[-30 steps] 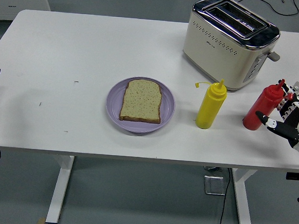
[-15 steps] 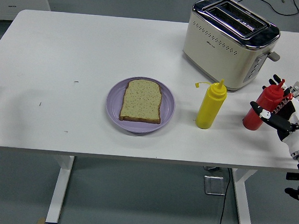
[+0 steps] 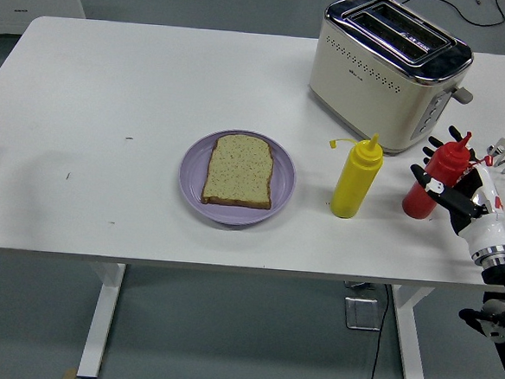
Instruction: Pick up the cup,pour liquid into bread,place the cup on the desk
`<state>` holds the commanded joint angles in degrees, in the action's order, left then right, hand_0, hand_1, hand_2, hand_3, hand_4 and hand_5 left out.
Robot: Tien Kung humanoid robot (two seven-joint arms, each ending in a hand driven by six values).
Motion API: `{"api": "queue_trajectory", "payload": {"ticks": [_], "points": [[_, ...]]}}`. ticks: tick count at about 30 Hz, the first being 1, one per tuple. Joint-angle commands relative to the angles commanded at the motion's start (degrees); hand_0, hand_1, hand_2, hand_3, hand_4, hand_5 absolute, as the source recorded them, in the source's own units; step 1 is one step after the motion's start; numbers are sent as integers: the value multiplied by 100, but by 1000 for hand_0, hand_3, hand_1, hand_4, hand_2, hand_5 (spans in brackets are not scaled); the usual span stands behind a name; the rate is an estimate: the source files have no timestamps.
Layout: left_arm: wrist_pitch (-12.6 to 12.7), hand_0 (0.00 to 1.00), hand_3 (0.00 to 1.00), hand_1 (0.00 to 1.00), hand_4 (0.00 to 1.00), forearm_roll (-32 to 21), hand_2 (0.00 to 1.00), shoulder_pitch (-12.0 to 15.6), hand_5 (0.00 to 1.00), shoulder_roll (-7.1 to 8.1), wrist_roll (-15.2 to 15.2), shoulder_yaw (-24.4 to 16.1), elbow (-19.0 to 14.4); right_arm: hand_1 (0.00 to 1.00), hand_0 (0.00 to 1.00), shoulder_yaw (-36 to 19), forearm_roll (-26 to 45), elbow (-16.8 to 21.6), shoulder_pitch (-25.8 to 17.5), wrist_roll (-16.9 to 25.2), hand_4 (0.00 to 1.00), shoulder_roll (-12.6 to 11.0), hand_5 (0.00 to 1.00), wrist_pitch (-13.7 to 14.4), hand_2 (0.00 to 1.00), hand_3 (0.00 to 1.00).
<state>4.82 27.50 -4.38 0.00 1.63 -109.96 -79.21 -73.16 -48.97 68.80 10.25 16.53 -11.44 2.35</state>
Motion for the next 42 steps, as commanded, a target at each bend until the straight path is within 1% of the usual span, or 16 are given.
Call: {"api": "queue_trajectory", "payload": {"ticks": [3,4,9,10,14,15,16,21,22,27,28,33,34,39,40,42], "points": [[3,782,662,732,525,-2,725,0,947,0,-1,-3,3,756,857,51,83,-73,58,-9,877,31,75,93,722,933],[2,782,662,732,525,-2,726,0,947,0,-2,-3,4,729,836,75,119,-102,86,-6,877,42,83,123,672,890],[0,782,662,732,525,2,726,-4,947,0,-3,2,26,729,836,136,290,-223,204,37,877,104,83,290,672,890],[1,782,662,732,524,2,726,-4,937,0,-3,2,29,675,756,143,314,-244,224,43,876,115,91,313,618,828],[1,782,662,732,524,2,726,-5,937,0,-5,-9,29,675,756,182,418,-305,292,65,876,147,91,412,618,828],[3,782,662,732,524,1,726,-2,937,0,-4,-12,31,675,756,190,531,-331,314,90,876,162,91,495,618,828],[3,782,662,732,524,0,725,-1,937,0,-4,-13,31,557,543,192,573,-339,320,98,876,166,99,521,523,683],[2,782,662,732,524,1,725,6,937,0,-5,-17,33,557,543,217,749,-421,380,118,876,203,99,605,523,683],[3,782,662,733,524,0,725,8,937,0,-6,-18,33,407,359,229,789,-436,391,117,874,209,101,618,426,481],[4,782,662,733,524,-23,725,22,937,0,-5,6,41,407,359,319,1246,-578,475,133,874,242,101,679,426,481],[4,781,663,733,525,-26,725,27,937,0,-5,11,43,329,271,331,1325,-600,494,150,854,251,113,681,408,418],[5,781,663,733,525,-29,725,35,937,0,-4,17,43,329,271,305,1534,-644,544,217,854,268,113,727,408,418],[8,782,664,733,525,-28,725,38,937,0,-4,16,44,329,218,288,1586,-651,554,236,841,267,124,748,405,421],[8,782,664,733,525,-27,725,39,937,0,-5,31,46,329,218,237,1685,-642,551,311,841,264,124,764,405,421],[8,782,663,733,525,-27,725,40,937,0,-5,33,47,244,140,232,1687,-640,549,321,817,263,154,752,354,418],[8,782,663,733,525,-27,725,44,937,0,-5,36,48,244,140,223,1697,-626,545,337,817,262,154,748,354,418]]}}
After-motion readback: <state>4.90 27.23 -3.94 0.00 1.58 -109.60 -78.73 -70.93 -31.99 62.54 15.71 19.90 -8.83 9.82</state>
